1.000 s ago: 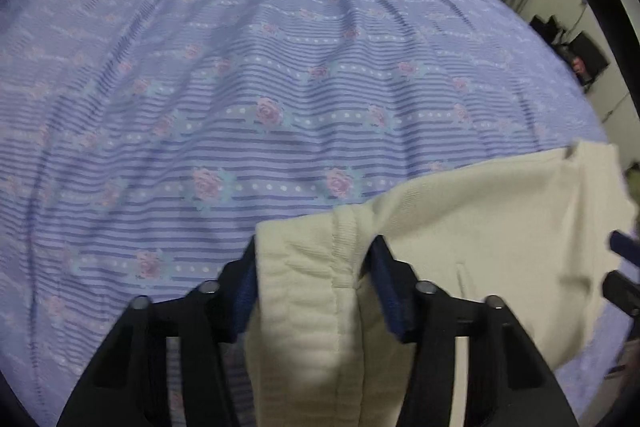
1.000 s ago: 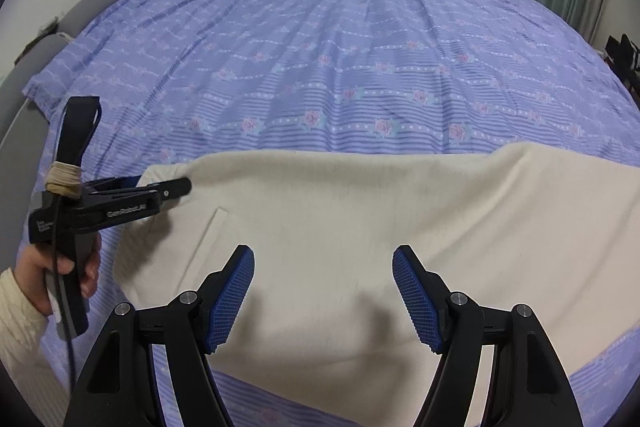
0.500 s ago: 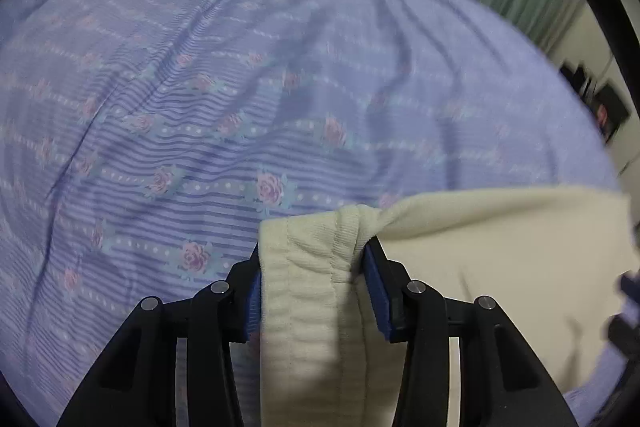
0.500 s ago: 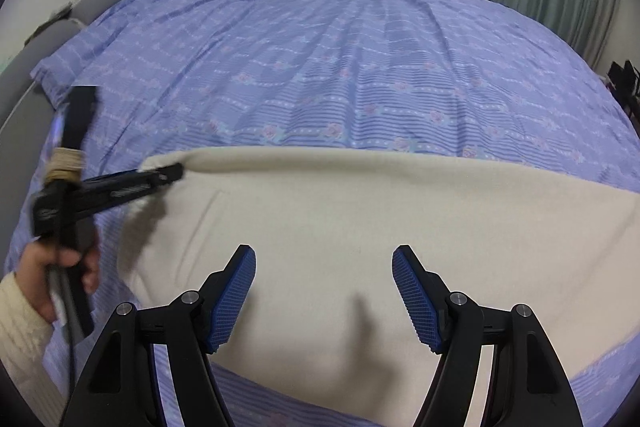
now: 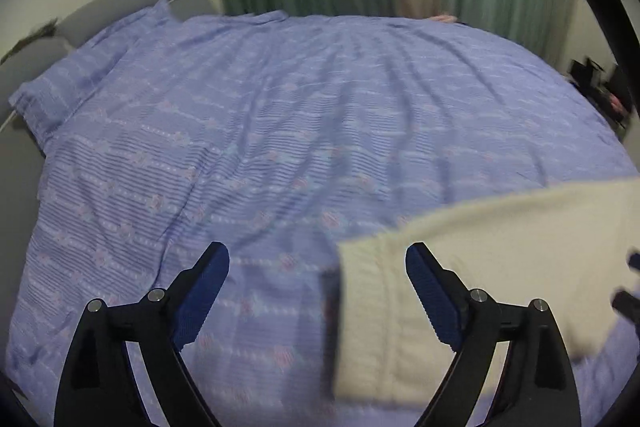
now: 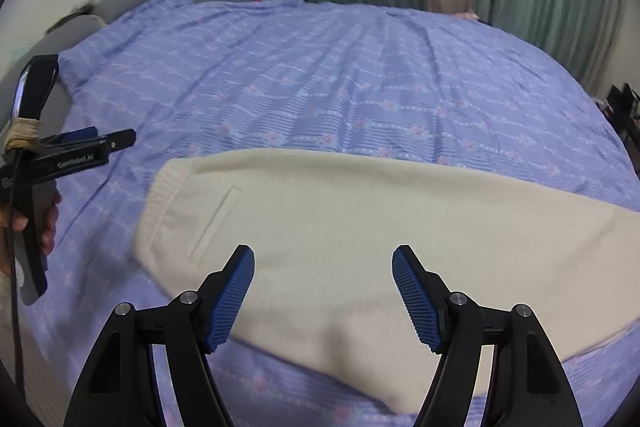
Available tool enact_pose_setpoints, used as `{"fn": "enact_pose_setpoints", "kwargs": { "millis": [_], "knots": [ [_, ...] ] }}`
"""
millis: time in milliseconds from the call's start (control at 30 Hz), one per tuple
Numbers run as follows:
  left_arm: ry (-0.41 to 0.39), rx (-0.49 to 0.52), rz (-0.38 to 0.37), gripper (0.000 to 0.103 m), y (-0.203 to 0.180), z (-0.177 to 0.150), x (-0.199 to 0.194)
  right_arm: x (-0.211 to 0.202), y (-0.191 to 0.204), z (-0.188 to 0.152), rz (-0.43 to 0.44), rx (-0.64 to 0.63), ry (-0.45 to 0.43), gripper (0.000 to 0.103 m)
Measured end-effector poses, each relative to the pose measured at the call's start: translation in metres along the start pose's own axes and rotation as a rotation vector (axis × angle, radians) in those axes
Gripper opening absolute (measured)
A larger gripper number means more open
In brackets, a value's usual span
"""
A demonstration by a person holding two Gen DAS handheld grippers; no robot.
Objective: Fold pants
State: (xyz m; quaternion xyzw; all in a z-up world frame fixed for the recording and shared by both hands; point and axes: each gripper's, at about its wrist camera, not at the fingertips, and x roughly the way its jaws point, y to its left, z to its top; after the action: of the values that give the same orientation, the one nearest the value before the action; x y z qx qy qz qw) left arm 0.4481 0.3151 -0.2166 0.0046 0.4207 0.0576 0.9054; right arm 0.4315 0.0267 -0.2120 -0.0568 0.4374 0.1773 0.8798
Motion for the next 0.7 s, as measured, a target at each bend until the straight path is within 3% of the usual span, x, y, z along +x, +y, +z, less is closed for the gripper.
{"fn": "enact_pose_setpoints", "kwargs": {
  "millis": [100, 233, 333, 533, 700],
  "knots": [
    [-0.012, 0.046, -0.056, 0.091, -0.028, -0.027, -0.03, -0.023, -0.006, -0.018, 0.04, -0.038, -0.02, 0.072],
    [0.017, 0.005, -0.138, 0.091, -0.062, -0.067, -0.053, -0.045, -0.024, -0.051, 0.046, -0.073, 0.012, 0.072],
    [0.047, 0.027, -0.145, 0.091, -0.098, -0.094, -0.063, -0.051, -0.039, -0.074, 0.042, -0.067, 0.049, 0.072],
    [0.135, 0.125, -0.136, 0.091, -0.163, -0.136, -0.051, -0.033, -0.071, -0.109, 0.089, -0.017, 0.133, 0.072],
    [0.219, 0.096, -0.151, 0.09, -0.191, -0.153, -0.031, -0.001, -0.083, -0.133, 0.117, -0.018, 0.19, 0.071]
  ]
}}
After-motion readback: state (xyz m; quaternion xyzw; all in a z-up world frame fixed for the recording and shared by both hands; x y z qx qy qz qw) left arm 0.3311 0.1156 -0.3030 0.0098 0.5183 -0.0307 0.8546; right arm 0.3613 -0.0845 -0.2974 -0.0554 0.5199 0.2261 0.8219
